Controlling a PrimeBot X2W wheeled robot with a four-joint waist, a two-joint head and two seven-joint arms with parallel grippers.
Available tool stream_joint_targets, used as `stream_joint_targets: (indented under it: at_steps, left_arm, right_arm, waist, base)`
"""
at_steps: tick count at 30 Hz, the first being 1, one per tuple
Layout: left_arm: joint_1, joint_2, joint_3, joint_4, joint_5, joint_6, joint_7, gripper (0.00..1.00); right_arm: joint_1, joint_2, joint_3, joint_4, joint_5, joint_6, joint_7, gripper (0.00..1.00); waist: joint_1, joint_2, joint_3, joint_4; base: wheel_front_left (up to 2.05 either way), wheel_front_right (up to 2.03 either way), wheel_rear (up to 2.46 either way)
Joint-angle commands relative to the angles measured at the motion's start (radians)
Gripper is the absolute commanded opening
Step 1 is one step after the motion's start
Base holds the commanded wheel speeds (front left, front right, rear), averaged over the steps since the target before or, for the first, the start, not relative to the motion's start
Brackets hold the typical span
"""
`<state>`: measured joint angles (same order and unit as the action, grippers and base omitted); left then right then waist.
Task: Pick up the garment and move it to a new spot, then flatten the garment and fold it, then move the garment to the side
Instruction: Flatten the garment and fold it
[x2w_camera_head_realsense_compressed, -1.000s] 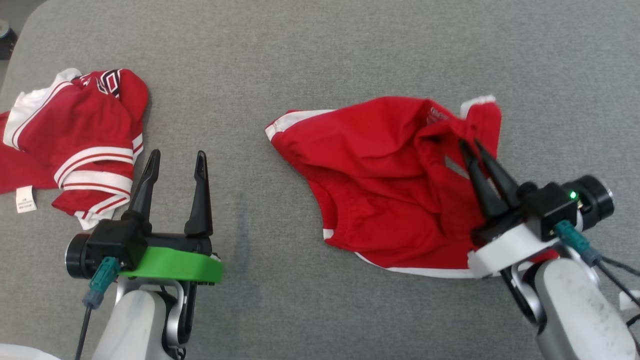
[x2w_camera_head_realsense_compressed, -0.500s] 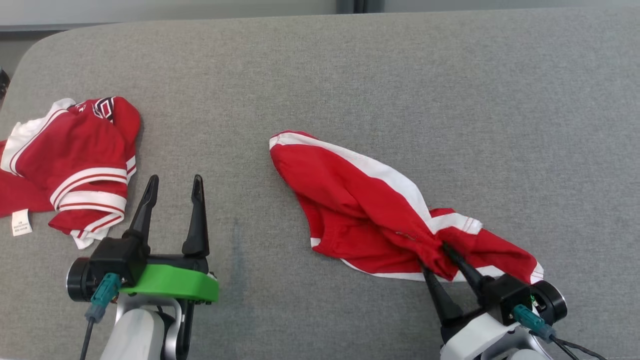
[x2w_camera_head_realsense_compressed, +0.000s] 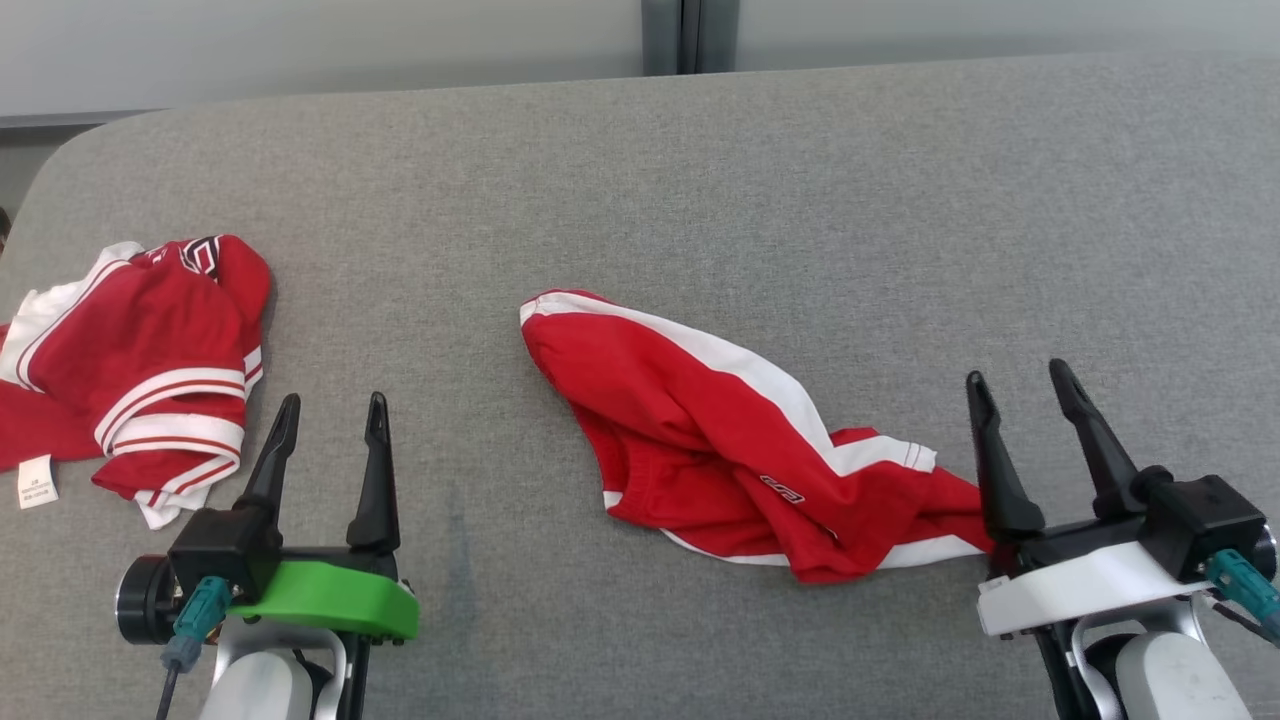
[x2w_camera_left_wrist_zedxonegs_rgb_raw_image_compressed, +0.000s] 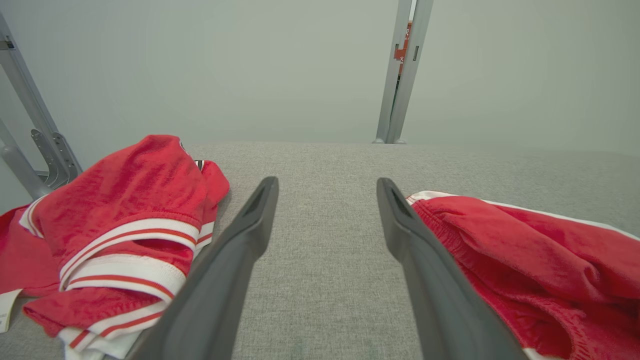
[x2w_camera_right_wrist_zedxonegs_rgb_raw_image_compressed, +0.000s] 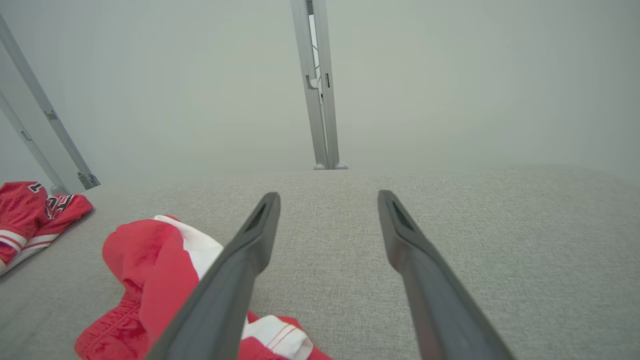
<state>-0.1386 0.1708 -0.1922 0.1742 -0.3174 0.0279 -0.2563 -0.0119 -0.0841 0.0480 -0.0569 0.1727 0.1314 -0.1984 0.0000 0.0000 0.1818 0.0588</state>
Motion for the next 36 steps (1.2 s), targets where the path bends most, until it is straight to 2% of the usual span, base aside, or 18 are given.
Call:
stream_joint_targets:
  at_steps: [1,7,27,32,36]
  left_arm:
    - [0.014,0.010,0.001,-0.002,0.001,0.007,0.004,1.00]
    - [0.031,0.024,-0.006,-0.012,0.000,0.010,0.022,1.00]
    - [0.007,0.029,-0.024,-0.037,-0.012,0.021,0.045,1.00]
    - [-0.075,0.010,-0.062,-0.044,-0.018,-0.007,0.095,1.00]
    - [-0.188,-0.029,-0.120,-0.008,-0.037,-0.049,0.206,1.00]
  right_arm:
    - [-0.008,-0.001,-0.016,-0.002,0.006,-0.001,0.008,1.00]
    - [0.010,-0.005,-0.065,-0.006,0.001,-0.001,0.039,1.00]
    - [0.015,0.001,-0.061,-0.017,0.017,-0.001,0.056,1.00]
    - [0.005,0.001,-0.064,-0.026,0.016,-0.001,0.063,1.00]
    - [-0.018,-0.003,-0.058,-0.031,0.013,-0.001,0.067,1.00]
  waist:
    - [0.0000,0.0000,-0.007,-0.005]
    - [0.0000,0.0000,-0.020,-0.009]
    - [0.0000,0.0000,-0.018,-0.013]
    - [0.0000,0.0000,0.005,-0.009]
    - [0.0000,0.0000,0.038,-0.014]
  base:
    - [0.00,0.00,0.00]
    - [0.00,0.00,0.00]
    - [0.00,0.00,0.00]
    - [0.00,0.00,0.00]
    - [0.00,0.00,0.00]
